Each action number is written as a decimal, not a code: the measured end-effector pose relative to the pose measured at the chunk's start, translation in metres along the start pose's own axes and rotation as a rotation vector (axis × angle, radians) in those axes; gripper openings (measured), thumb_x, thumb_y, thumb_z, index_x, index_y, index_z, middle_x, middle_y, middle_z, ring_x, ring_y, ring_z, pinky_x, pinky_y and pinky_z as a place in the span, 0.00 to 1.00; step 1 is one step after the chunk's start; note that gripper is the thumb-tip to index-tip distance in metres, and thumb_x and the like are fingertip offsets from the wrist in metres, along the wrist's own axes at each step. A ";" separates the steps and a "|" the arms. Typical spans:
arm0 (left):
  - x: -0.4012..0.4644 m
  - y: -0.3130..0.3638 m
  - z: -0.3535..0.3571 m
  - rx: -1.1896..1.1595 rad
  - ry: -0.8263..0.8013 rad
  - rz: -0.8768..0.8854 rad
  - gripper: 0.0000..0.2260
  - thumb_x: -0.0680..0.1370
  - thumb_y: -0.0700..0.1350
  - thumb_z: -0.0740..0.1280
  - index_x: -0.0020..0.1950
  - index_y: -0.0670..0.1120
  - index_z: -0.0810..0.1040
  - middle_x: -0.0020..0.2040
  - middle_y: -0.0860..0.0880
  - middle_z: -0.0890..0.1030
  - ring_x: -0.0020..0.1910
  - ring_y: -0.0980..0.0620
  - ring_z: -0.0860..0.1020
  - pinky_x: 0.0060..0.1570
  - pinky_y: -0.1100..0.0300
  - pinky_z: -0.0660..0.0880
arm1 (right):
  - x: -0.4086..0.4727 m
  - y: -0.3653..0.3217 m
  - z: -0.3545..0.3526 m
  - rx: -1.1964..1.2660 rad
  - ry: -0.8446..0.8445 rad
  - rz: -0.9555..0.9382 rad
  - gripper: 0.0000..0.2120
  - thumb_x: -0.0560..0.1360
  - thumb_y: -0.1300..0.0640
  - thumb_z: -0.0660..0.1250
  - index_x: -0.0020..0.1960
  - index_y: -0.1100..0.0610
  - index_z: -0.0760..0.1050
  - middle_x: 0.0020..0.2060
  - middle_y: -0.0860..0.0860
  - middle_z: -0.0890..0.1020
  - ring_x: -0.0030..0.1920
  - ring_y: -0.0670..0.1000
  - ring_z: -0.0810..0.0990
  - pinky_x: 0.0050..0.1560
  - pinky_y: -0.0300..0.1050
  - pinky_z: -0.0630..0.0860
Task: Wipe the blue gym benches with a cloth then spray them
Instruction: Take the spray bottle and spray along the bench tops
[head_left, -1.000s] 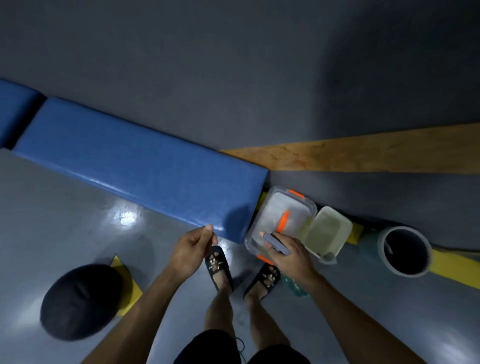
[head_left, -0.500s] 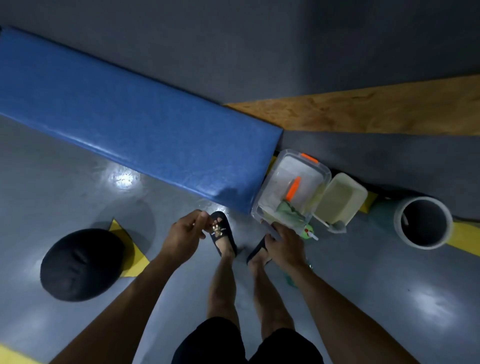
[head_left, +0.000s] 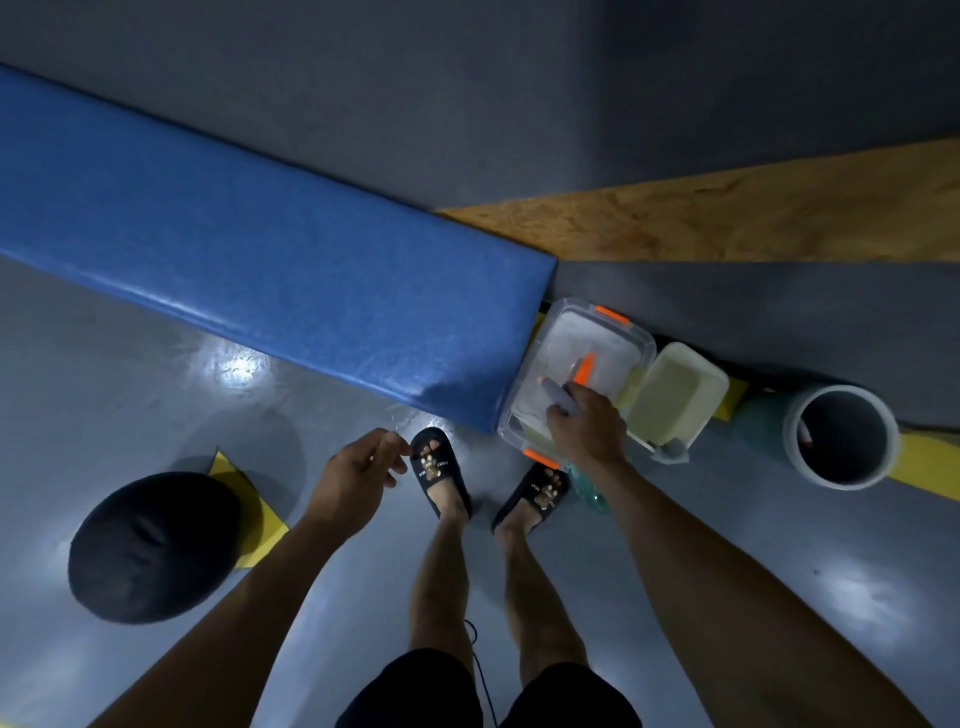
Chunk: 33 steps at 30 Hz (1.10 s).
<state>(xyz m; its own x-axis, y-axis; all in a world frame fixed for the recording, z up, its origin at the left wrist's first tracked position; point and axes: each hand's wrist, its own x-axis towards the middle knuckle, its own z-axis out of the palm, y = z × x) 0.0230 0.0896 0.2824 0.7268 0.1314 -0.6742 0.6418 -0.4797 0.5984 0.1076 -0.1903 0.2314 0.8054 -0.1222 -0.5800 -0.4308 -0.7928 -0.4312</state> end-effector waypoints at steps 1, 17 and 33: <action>0.000 0.001 0.000 0.006 0.001 0.000 0.15 0.85 0.52 0.55 0.48 0.53 0.80 0.42 0.50 0.83 0.38 0.54 0.80 0.41 0.58 0.75 | 0.003 -0.002 -0.003 0.011 0.022 0.005 0.05 0.74 0.56 0.65 0.42 0.56 0.72 0.37 0.53 0.77 0.38 0.59 0.74 0.39 0.49 0.66; -0.006 0.011 0.007 -0.042 0.085 0.071 0.21 0.79 0.64 0.53 0.48 0.53 0.80 0.42 0.52 0.83 0.38 0.55 0.81 0.41 0.57 0.77 | 0.041 -0.026 -0.040 -0.018 0.039 0.039 0.06 0.77 0.52 0.61 0.51 0.52 0.75 0.53 0.55 0.81 0.55 0.61 0.78 0.55 0.51 0.75; -0.012 -0.051 -0.023 -0.109 0.196 0.019 0.20 0.78 0.68 0.53 0.48 0.58 0.79 0.41 0.52 0.83 0.41 0.49 0.81 0.45 0.45 0.80 | -0.038 -0.066 0.058 -0.108 -0.145 -0.217 0.10 0.72 0.53 0.61 0.48 0.58 0.75 0.46 0.59 0.81 0.50 0.65 0.78 0.46 0.52 0.72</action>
<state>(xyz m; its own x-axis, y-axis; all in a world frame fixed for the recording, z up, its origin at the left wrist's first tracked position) -0.0130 0.1328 0.2702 0.7657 0.2949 -0.5716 0.6427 -0.3885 0.6604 0.0819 -0.0991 0.2416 0.8041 0.1380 -0.5782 -0.2024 -0.8510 -0.4846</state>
